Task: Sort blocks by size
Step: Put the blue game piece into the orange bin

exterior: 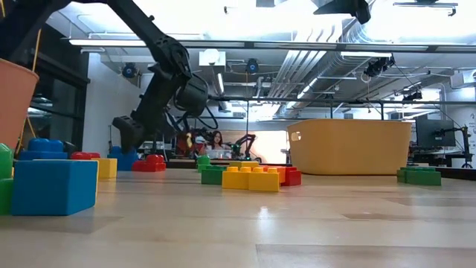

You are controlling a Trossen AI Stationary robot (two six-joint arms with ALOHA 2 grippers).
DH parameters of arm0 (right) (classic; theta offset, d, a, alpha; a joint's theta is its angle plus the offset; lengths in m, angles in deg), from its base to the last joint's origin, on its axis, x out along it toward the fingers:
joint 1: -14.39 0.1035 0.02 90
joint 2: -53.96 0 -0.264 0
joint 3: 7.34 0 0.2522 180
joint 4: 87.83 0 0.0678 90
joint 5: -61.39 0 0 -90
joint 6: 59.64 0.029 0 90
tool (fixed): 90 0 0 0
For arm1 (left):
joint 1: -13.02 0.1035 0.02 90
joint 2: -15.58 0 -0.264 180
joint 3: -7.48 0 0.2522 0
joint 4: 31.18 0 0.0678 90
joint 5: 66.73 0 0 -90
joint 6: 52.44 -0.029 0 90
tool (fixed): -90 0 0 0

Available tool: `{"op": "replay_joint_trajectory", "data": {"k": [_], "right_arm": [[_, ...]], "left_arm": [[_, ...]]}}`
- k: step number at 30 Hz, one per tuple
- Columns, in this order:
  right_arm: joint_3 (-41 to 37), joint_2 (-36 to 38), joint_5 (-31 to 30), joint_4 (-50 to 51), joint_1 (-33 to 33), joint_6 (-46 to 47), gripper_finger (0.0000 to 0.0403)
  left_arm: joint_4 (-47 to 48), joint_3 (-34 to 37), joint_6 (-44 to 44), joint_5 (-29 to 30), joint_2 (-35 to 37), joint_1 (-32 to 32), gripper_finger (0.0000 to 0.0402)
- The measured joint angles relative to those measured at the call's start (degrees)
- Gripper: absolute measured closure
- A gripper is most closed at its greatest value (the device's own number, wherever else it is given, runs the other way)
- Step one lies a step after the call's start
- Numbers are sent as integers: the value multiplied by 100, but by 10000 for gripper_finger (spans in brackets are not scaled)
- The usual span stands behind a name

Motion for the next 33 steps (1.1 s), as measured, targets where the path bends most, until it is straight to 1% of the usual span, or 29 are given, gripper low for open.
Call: {"op": "replay_joint_trajectory", "data": {"k": [5,9,16,19,22,24,26,30,31,33], "right_arm": [[0,0,-2,4,0,0,128],[0,0,-4,14,0,2,128],[0,0,-7,37,0,122,128],[0,-2,19,42,2,152,128],[0,-2,54,44,2,256,128],[0,-2,54,45,2,275,128],[0,-2,55,44,2,276,128],[0,-2,53,44,2,279,128],[0,-2,53,44,2,278,128],[0,-2,52,44,2,275,128]], "left_arm": [[55,0,-17,-26,0,115,170],[-66,0,-25,-441,0,336,170],[-224,0,-277,-444,0,461,171],[-299,0,-281,-481,0,461,181],[-433,0,-281,-526,0,461,204],[-474,0,-275,-533,0,457,227],[-482,0,-264,-528,2,457,257],[-302,-5,-173,-444,22,450,330],[-220,-7,-134,-442,22,450,338],[-55,-7,-44,-477,20,450,338]]}}
